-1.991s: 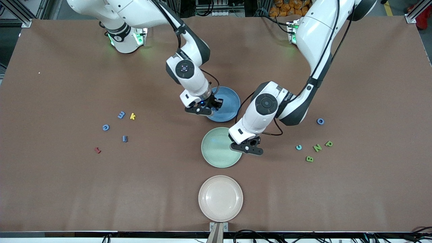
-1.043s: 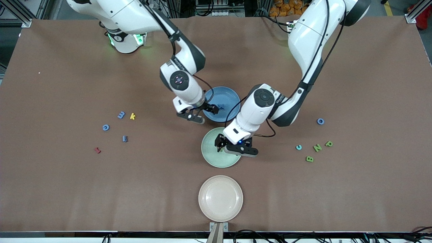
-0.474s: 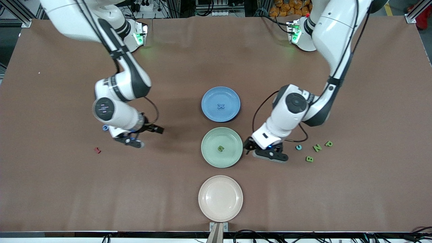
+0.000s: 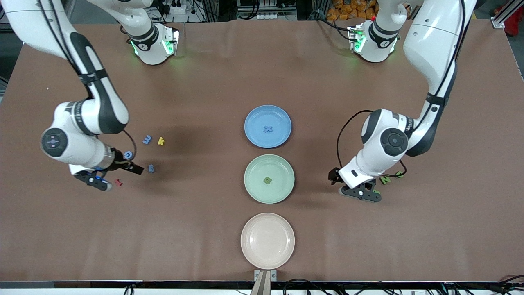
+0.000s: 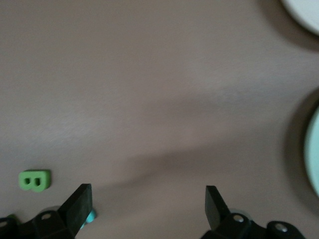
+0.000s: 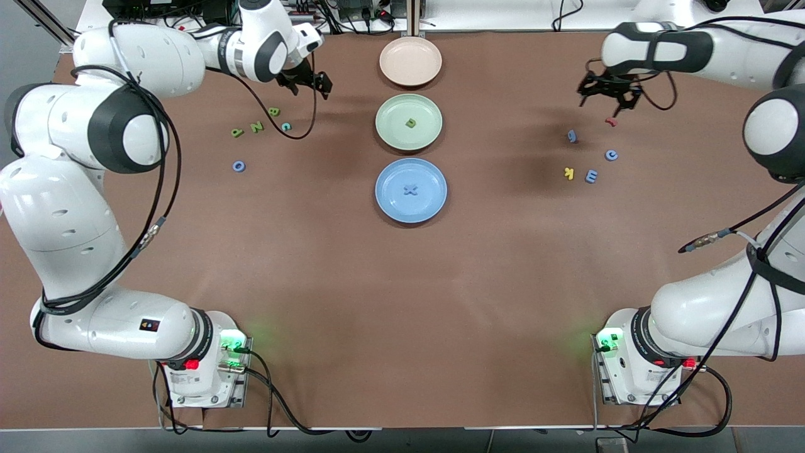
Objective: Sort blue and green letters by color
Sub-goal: 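Reach both grippers to the blue C and the green B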
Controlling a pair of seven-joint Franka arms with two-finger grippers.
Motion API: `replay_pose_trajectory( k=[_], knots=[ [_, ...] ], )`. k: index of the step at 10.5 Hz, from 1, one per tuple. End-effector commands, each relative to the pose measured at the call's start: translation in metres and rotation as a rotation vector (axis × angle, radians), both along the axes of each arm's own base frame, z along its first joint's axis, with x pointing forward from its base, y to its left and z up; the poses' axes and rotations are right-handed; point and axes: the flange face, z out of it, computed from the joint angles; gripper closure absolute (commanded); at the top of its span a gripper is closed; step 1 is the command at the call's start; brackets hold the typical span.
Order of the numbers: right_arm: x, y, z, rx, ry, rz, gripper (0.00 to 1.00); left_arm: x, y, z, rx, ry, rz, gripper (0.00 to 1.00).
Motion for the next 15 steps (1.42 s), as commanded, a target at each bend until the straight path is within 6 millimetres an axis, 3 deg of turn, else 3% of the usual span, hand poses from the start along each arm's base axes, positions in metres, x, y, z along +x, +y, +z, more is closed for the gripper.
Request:
replay_pose_trajectory(
  k=[1,4,8,10,11,13,15],
  knots=[
    [-0.017,-0.058,-0.008,-0.006,0.012,0.040,0.00,0.005,0.050,0.001,0.036,0.041,0.037,0.00],
    [-0.057,-0.082,-0.042,-0.020,-0.061,0.032,0.00,0.019,0.087,-0.019,0.041,0.072,0.091,0.00],
    [-0.082,-0.076,-0.075,-0.011,-0.086,0.033,0.00,0.031,0.118,-0.042,0.088,0.073,0.040,0.00],
    [-0.090,-0.073,-0.087,-0.008,-0.099,0.037,0.00,0.030,0.117,-0.051,0.102,0.081,0.022,0.02],
    [-0.091,-0.073,-0.088,-0.012,-0.097,0.046,0.03,0.030,0.119,-0.052,0.104,0.081,0.021,0.02],
    [-0.095,-0.070,-0.098,-0.016,-0.101,0.070,0.25,0.031,0.119,-0.060,0.105,0.087,-0.014,0.09],
    [-0.100,-0.066,-0.111,-0.013,-0.107,0.083,0.31,0.033,0.119,-0.063,0.113,0.086,-0.035,0.15]
  ],
)
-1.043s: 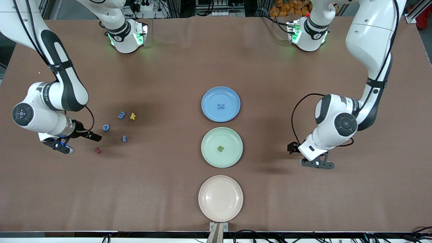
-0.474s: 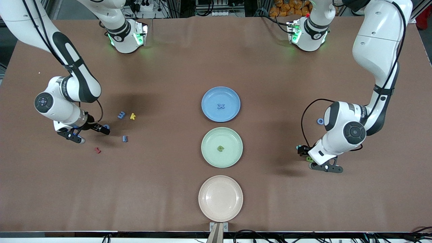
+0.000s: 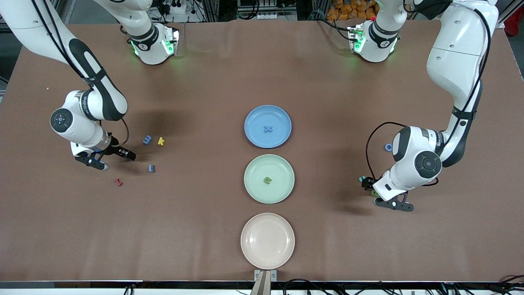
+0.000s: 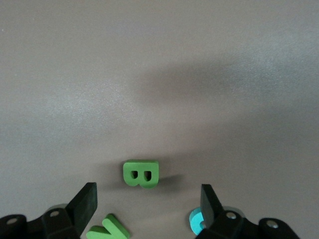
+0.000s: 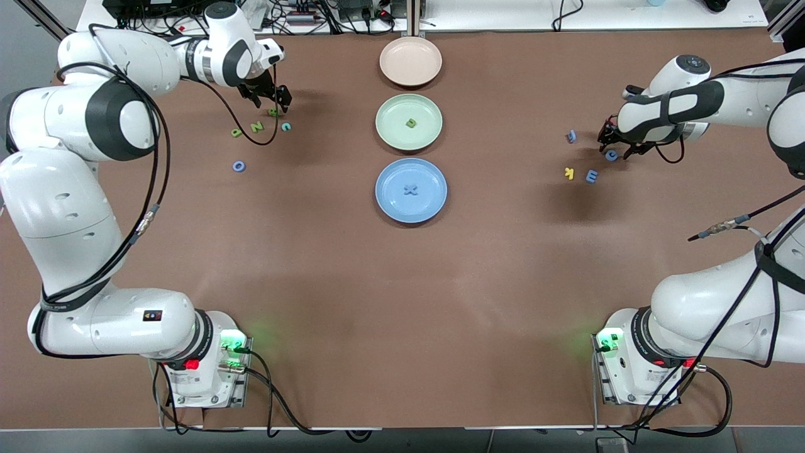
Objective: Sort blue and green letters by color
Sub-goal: 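Grasp the blue C and the green B with both grippers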
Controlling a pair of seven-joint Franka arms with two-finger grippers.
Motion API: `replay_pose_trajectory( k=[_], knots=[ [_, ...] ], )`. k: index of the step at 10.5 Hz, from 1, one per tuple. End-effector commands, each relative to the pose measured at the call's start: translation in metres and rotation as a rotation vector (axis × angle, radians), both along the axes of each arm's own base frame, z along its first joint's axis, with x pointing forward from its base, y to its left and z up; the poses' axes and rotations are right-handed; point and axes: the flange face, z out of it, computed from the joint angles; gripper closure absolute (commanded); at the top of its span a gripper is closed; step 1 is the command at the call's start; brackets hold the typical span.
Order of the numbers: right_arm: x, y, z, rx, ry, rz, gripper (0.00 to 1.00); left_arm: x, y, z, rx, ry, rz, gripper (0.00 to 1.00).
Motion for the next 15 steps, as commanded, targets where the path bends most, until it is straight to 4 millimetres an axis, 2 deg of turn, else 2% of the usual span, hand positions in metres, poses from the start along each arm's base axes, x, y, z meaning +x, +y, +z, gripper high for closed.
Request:
replay_pose_trajectory(
  k=[1,2,3,4,7,8,9,10,11,13,14,15],
  knots=[
    [-0.010,0.004,-0.013,-0.002,-0.007,0.031,0.38,0.006,-0.001,-0.007,0.036,-0.003,-0.064,0.17],
    [-0.012,0.005,-0.015,-0.002,-0.001,0.033,0.53,0.005,0.000,-0.013,0.057,-0.001,-0.087,0.18],
    [-0.012,0.007,-0.015,-0.001,0.000,0.034,0.67,0.005,0.001,-0.016,0.061,0.000,-0.093,0.24],
    [-0.013,0.007,-0.016,-0.001,0.002,0.034,0.71,0.005,0.001,-0.016,0.062,-0.002,-0.097,0.29],
    [-0.014,0.006,-0.015,-0.002,0.011,0.032,0.77,0.004,0.002,-0.022,0.062,0.006,-0.096,0.35],
    [-0.012,0.005,-0.009,-0.005,0.009,0.033,0.80,0.004,0.001,-0.023,0.061,0.007,-0.097,0.43],
    [-0.009,0.003,0.001,-0.012,0.017,0.033,0.82,0.003,0.001,-0.026,0.060,0.010,-0.097,0.45],
    [-0.003,0.004,0.021,-0.023,0.022,0.032,0.83,0.005,0.001,-0.024,0.060,0.006,-0.097,0.54],
    [0.001,0.011,0.040,-0.028,0.037,0.032,0.83,0.005,0.001,-0.024,0.060,0.006,-0.095,0.66],
    [0.009,0.048,0.059,-0.013,0.038,0.058,0.83,0.005,-0.001,-0.023,0.060,0.004,-0.095,0.95],
    [0.011,0.076,0.064,0.033,0.030,0.045,0.83,0.006,-0.003,-0.020,0.060,-0.001,-0.093,1.00],
    [0.013,0.101,0.071,0.081,0.020,0.023,0.83,0.008,-0.006,-0.012,0.060,-0.013,-0.091,1.00]
  ],
)
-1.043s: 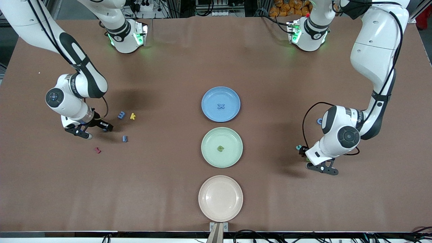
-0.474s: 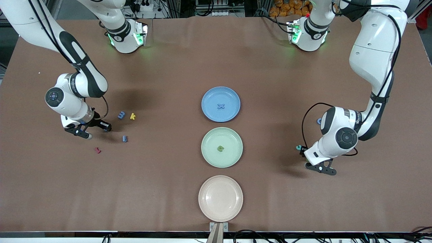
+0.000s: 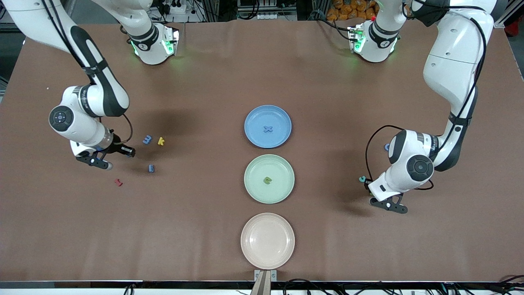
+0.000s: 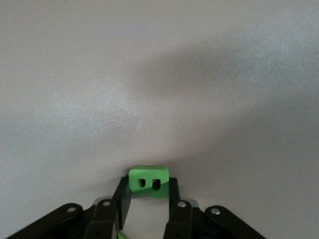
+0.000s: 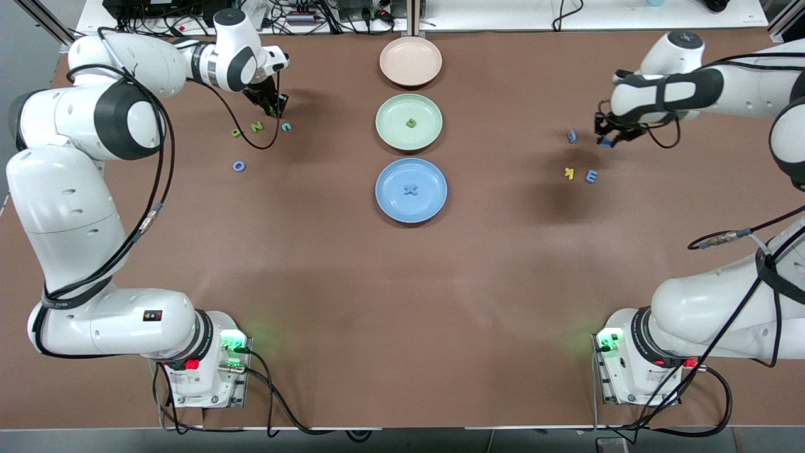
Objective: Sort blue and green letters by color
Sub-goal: 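Grasp the blue C and the green B with both grippers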
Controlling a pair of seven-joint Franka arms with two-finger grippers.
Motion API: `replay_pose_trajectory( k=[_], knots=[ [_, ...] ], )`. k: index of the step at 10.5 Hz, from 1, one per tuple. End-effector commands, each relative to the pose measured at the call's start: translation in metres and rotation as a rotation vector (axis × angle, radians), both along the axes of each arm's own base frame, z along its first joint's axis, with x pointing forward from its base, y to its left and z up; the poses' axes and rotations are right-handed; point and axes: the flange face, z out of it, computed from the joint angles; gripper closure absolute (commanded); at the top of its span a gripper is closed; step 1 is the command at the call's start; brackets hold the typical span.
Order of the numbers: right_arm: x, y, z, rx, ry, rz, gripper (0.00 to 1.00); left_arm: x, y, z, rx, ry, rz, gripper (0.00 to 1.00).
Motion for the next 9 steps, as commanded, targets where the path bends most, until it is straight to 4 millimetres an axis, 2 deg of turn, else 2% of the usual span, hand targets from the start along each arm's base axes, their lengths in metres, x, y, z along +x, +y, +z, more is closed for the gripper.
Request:
replay_pose_trajectory(
  k=[1,3,4,6,7,9],
  knots=[
    [-0.002,0.078,0.025,0.112,-0.015,-0.043,0.83,0.012,-0.004,0.020,0.016,-0.041,-0.013,1.00],
    [-0.007,0.156,0.032,0.148,-0.007,-0.081,0.83,0.011,-0.017,0.040,0.017,-0.035,-0.027,1.00],
    [-0.011,0.195,0.036,0.153,-0.006,-0.106,0.83,0.010,-0.036,0.053,0.018,-0.027,-0.044,1.00],
    [-0.029,0.261,0.044,0.160,-0.003,-0.108,0.83,0.001,-0.075,0.066,-0.017,-0.015,-0.030,1.00],
    [-0.042,0.303,0.041,0.165,0.009,-0.098,0.83,-0.005,-0.099,0.070,-0.063,0.001,-0.002,1.00],
    [-0.055,0.371,0.030,0.176,0.028,-0.099,0.83,-0.017,-0.145,0.074,-0.099,0.006,0.018,1.00]
  ],
)
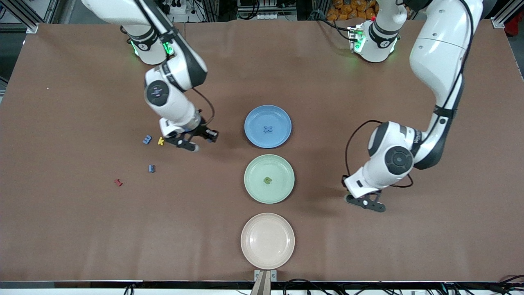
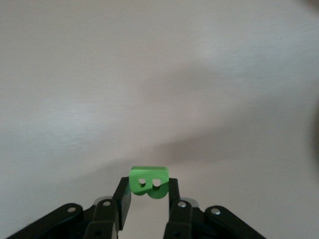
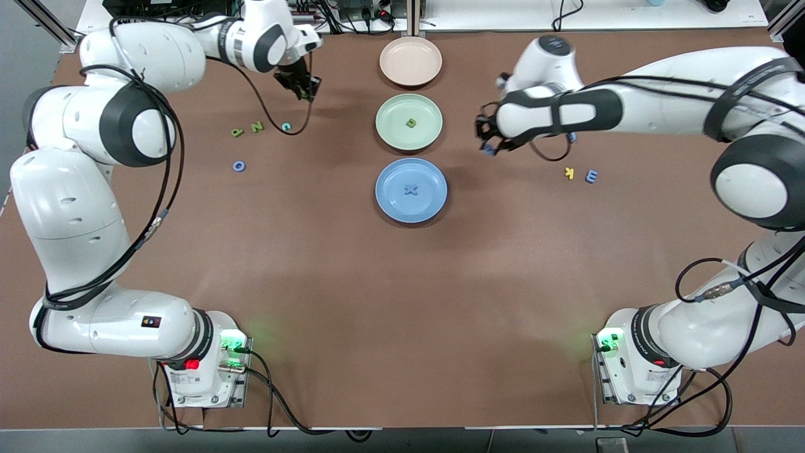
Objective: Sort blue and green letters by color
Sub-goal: 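Drop the blue C on the blue plate, the green B on the green plate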
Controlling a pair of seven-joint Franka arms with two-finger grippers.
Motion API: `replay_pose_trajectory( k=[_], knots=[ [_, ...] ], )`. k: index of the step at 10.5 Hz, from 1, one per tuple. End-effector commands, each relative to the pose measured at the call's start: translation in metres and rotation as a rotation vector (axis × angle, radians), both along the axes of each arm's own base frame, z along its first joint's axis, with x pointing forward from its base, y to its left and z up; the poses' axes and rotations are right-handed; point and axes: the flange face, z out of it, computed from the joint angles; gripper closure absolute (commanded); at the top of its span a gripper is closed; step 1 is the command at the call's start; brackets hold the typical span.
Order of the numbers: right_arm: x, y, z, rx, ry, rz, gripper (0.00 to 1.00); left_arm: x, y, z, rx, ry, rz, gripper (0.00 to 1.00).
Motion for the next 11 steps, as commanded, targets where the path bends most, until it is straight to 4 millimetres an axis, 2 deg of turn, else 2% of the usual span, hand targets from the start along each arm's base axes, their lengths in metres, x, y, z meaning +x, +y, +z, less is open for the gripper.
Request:
replay_pose_trajectory(
  k=[1,3,4,5,6,7,9,10,11],
  knots=[
    [-0.016,0.094,-0.017,0.023,0.034,0.000,0.83,-0.027,-0.073,0.004,-0.044,0.042,0.081,1.00],
    [-0.035,0.143,-0.026,0.034,0.038,0.046,0.82,-0.037,-0.127,0.006,-0.064,0.029,0.167,1.00],
    [-0.044,0.162,-0.033,0.038,0.040,0.076,0.82,-0.044,-0.141,0.007,-0.069,0.033,0.201,1.00],
    [-0.052,0.177,-0.036,0.041,0.041,0.101,0.78,-0.051,-0.166,0.017,-0.085,0.018,0.212,1.00],
    [-0.058,0.182,-0.037,0.040,0.045,0.111,0.46,-0.059,-0.183,0.014,-0.092,0.017,0.224,1.00],
    [-0.062,0.182,-0.036,0.030,0.063,0.091,0.00,-0.062,-0.194,0.013,-0.108,0.004,0.230,1.00],
    [-0.060,0.174,-0.027,0.003,0.096,0.068,0.00,-0.077,-0.221,-0.004,-0.131,-0.002,0.260,1.00],
    [-0.054,0.164,-0.018,-0.012,0.100,0.074,0.00,-0.081,-0.226,-0.011,-0.134,-0.001,0.275,0.92],
    [-0.051,0.151,-0.010,-0.015,0.111,0.086,0.00,-0.081,-0.228,-0.012,-0.137,-0.004,0.272,0.69]
  ],
)
